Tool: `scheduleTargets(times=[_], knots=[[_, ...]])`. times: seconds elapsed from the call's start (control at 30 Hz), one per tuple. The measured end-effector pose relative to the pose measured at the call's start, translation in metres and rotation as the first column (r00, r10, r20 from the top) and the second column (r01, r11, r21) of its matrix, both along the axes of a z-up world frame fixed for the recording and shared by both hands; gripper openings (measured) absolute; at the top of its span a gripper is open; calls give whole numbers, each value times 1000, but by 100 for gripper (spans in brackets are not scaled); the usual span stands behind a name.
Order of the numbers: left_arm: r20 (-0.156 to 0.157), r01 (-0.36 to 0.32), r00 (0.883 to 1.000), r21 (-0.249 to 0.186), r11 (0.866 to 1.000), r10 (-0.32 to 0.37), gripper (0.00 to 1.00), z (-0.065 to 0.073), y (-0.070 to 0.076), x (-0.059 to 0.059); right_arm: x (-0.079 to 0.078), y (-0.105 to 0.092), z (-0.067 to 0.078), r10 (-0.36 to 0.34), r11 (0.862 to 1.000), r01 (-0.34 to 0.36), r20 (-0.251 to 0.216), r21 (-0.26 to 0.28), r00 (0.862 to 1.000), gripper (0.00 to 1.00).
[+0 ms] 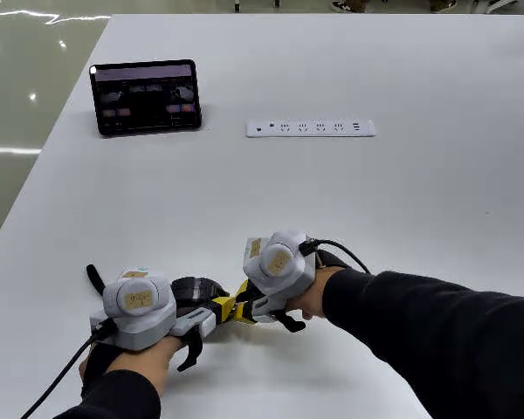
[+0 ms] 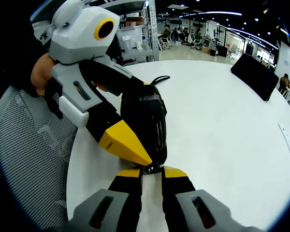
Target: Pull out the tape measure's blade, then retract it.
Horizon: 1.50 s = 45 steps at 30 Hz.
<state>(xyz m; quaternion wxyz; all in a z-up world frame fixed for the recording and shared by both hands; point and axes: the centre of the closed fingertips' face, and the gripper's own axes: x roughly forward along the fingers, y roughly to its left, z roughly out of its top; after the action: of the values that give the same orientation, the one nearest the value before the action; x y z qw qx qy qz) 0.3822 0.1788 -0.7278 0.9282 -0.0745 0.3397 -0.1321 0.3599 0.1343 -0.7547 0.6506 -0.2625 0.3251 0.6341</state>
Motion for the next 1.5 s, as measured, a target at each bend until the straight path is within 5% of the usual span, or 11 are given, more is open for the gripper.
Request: scheduleTargets(times=[0.4,0.47,0.53,0.63,0.8,0.97,1.17,1.23,1.37,1.47,1.5], knots=[[-15,14,1000,-12,1000,-15,63,6,1,2,-3,-8,4,-15,1000,15,2,-2,1000,12],[7,27,1000,-2,1000,-27,76,12,3,6,-1,-14,7,-23,1000,23,9,3,1000,11],[-15,64,998,-13,998,-64,86,14,3,5,3,-23,11,-57,998,57,14,13,998,14],[79,140,987,11,990,-140,99,31,6,11,9,-39,19,-107,994,107,20,28,994,24],[111,274,958,-78,959,-265,100,58,5,-2,16,-69,37,-181,982,178,50,61,982,37],[137,296,948,-52,954,-287,100,67,32,-10,9,-103,62,-245,965,235,82,118,966,47],[117,318,942,-19,948,-313,100,64,63,-33,-7,-146,86,-293,949,276,108,153,950,60],[63,322,945,-6,947,-321,100,56,73,-43,-11,-161,90,-320,940,301,110,157,941,63],[77,313,947,6,950,-312,98,58,85,-51,-18,-191,93,-364,926,345,122,155,923,69],[81,304,949,10,953,-303,96,60,92,-55,-20,-214,90,-447,887,428,93,175,890,73],[88,302,949,12,953,-302,97,62,93,-56,-22,-224,87,-454,885,436,99,164,885,74]])
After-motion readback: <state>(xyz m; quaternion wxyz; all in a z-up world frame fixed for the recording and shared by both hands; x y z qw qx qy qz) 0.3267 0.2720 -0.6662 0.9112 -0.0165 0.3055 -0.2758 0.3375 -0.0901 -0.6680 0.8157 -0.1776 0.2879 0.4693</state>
